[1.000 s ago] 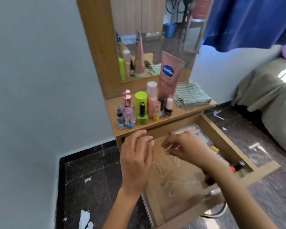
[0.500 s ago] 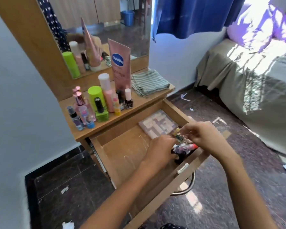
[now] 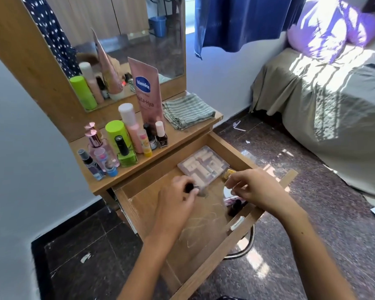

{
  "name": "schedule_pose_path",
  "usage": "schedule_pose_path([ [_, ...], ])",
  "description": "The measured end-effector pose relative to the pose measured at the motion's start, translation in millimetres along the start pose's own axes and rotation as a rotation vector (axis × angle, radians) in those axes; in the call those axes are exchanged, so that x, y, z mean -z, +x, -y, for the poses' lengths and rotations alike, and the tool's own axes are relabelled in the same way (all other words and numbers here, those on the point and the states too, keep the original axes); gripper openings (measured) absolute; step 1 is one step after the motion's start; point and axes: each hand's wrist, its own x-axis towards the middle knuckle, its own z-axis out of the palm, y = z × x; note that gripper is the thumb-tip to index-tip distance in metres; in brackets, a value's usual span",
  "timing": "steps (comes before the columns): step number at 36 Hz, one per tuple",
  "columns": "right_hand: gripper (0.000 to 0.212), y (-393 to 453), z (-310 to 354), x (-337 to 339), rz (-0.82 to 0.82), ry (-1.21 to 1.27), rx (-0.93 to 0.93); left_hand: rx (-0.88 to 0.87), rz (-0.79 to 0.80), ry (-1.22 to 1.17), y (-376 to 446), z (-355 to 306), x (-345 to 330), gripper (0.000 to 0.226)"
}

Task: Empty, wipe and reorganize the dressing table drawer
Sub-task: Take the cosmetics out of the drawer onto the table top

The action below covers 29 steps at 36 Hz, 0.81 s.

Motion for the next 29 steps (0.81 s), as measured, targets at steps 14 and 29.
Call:
schedule_pose_path([
  [14,0.042,21,130,-43,0.068,0.399,0.436,0.127,-0.590,-0.153,-49,21,94,0.019],
  [29,0.019,25,195,-75,-0.028,0.753,0.403,0.234,-0.796,-0.328,-60,49,116,0.030],
])
